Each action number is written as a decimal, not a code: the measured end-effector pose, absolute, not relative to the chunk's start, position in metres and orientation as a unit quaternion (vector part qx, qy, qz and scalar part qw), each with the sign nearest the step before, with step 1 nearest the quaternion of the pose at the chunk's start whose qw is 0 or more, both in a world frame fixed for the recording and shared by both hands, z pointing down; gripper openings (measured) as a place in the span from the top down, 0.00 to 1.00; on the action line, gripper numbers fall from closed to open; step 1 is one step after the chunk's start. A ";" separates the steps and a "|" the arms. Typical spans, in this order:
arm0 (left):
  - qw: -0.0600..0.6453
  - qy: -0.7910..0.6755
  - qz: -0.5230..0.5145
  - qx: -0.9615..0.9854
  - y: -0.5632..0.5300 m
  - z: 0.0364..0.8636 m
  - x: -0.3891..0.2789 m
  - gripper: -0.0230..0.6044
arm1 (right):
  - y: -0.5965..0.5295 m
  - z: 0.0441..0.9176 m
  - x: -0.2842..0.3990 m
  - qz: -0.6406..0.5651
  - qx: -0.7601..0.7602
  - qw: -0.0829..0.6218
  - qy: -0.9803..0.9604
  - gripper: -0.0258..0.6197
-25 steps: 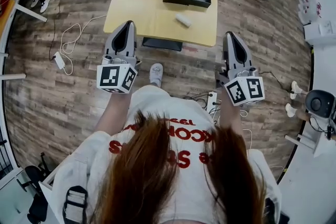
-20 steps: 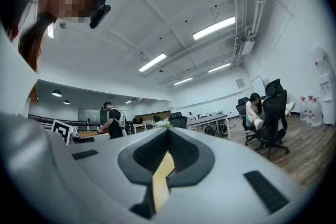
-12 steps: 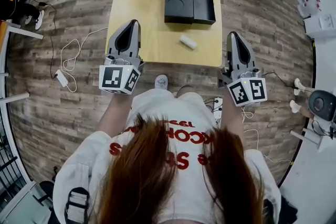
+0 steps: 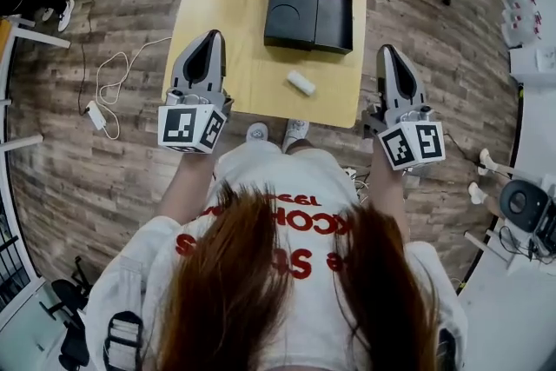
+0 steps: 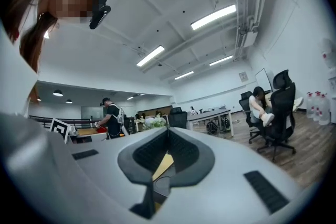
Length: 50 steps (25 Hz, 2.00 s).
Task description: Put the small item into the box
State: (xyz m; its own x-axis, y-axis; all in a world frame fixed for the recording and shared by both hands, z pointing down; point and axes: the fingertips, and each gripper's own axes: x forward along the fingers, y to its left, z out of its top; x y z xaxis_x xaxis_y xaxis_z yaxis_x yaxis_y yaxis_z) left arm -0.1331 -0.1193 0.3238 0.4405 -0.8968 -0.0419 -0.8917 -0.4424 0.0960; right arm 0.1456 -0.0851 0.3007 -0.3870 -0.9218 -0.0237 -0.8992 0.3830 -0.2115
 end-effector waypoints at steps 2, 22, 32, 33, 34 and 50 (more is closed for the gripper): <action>0.024 -0.541 -0.046 0.839 -0.128 0.320 -0.129 0.95 | -0.099 0.298 0.148 -0.078 -0.531 0.064 0.841 0.95; 0.048 -0.565 -0.006 0.824 -0.158 0.361 -0.117 0.95 | -0.139 0.398 0.079 -0.173 -0.408 -0.064 0.894 0.95; 0.097 -0.573 0.041 0.812 -0.147 0.420 -0.139 0.95 | -0.084 0.551 0.025 -0.239 -0.296 -0.268 0.885 0.72; 0.100 -0.575 0.046 0.811 -0.145 0.425 -0.141 0.95 | -0.078 0.564 0.021 -0.234 -0.283 -0.295 0.882 0.70; 0.103 -0.577 0.049 0.809 -0.142 0.429 -0.144 0.95 | -0.072 0.577 0.017 -0.227 -0.270 -0.321 0.879 0.67; 0.107 -0.598 0.053 0.793 -0.128 0.434 -0.162 0.95 | -0.066 0.596 0.015 -0.209 -0.268 -0.375 0.862 0.74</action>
State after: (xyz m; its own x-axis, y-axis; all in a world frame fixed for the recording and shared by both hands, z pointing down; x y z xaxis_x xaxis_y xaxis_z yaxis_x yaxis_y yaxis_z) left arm -0.1623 -0.1281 0.4339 0.2795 -0.9365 0.2119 -0.9591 -0.2621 0.1067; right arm 0.0146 -0.0665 0.5960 -0.5747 -0.3054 0.7593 -0.6188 0.7693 -0.1589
